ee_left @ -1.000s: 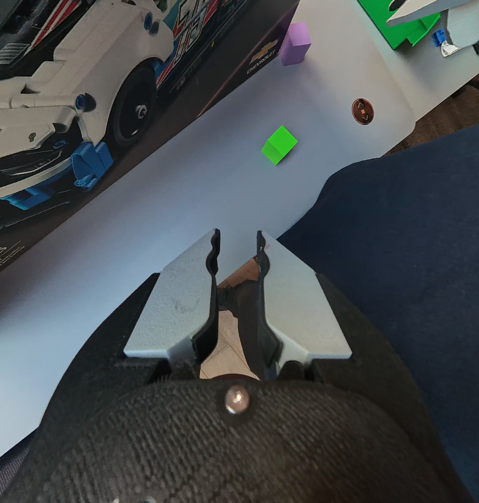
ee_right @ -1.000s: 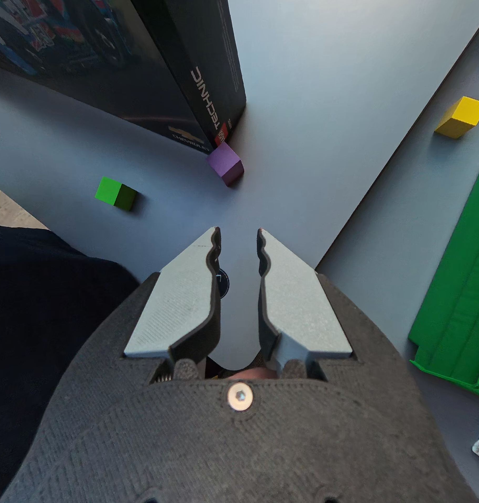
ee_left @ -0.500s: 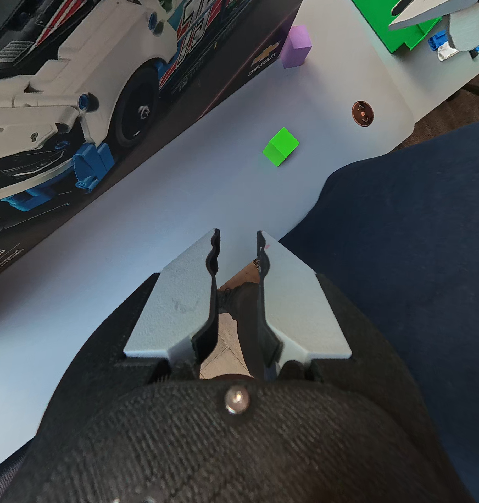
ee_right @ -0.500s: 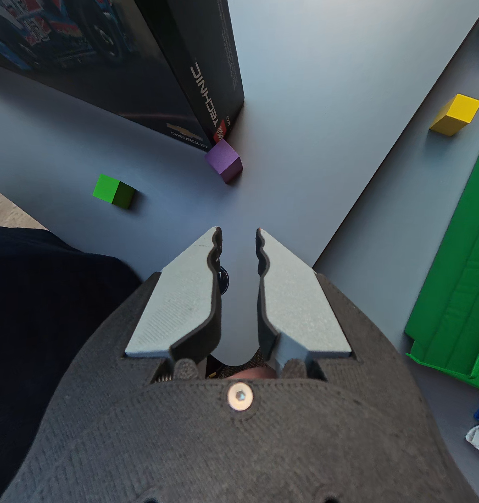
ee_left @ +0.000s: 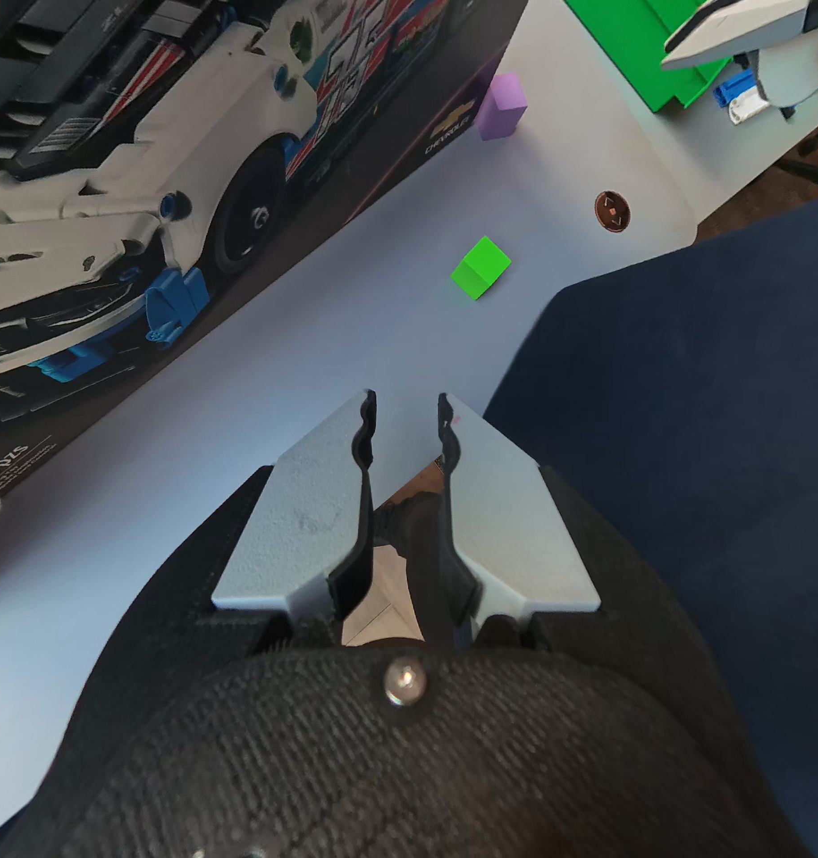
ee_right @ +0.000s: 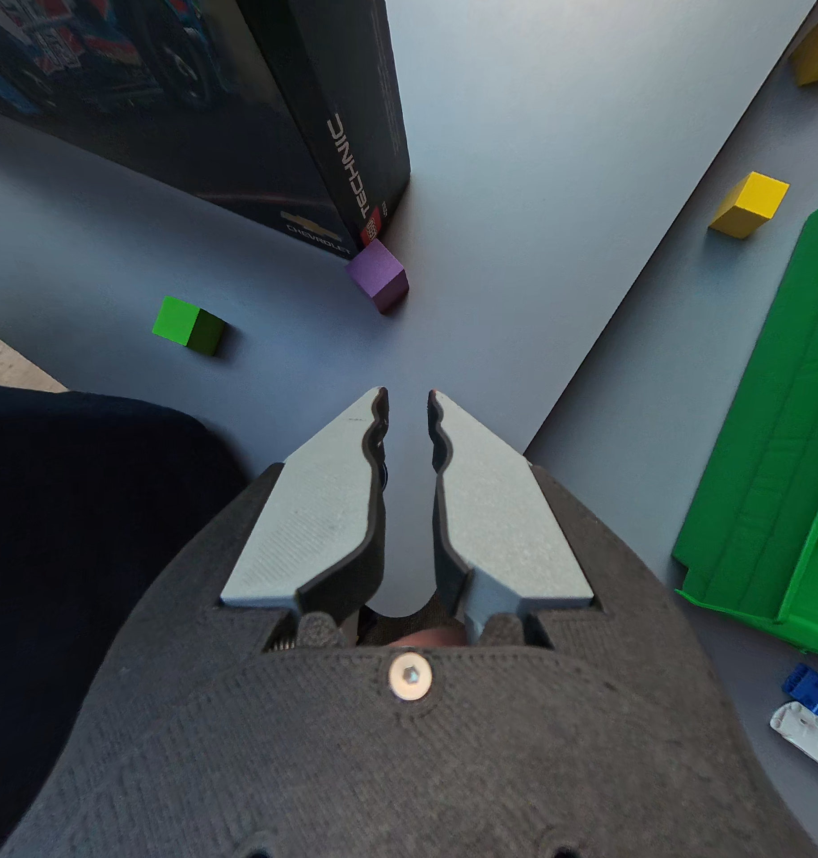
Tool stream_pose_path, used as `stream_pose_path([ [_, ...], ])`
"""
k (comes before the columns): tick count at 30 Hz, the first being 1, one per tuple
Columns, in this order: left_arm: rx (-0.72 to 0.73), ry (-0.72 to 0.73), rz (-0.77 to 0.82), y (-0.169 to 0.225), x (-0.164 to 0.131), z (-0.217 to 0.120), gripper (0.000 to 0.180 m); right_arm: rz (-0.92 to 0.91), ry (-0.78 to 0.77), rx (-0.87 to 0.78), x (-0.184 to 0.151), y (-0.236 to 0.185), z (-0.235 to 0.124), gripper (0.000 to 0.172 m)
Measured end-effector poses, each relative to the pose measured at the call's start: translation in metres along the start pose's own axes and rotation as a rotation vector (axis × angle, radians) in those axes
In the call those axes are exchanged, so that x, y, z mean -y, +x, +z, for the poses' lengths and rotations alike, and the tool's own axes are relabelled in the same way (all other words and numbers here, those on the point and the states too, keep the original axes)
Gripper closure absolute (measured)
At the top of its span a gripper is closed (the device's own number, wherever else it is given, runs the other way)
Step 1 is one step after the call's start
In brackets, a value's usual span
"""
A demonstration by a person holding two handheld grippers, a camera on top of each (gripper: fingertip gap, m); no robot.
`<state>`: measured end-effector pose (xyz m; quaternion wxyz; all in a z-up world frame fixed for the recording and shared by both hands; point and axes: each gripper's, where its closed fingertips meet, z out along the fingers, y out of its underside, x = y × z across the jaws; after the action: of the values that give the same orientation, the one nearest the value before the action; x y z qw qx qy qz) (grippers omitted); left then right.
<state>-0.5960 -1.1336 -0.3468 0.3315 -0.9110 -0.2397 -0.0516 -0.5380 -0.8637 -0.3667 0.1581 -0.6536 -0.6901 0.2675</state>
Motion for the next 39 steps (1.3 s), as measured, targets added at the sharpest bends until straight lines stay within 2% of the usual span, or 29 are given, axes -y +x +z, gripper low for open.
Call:
stream_pose_path([
  [13, -0.026, -0.023, 0.044, 0.007, 0.002, 0.008, 0.156, 0.053, 0.003, -0.028, -0.021, 0.004, -0.011, 0.158],
  [39, -0.01, -0.042, 0.054, 0.009, -0.001, 0.006, 0.156, 0.037, 0.029, -0.023, -0.015, 0.012, -0.011, 0.156],
])
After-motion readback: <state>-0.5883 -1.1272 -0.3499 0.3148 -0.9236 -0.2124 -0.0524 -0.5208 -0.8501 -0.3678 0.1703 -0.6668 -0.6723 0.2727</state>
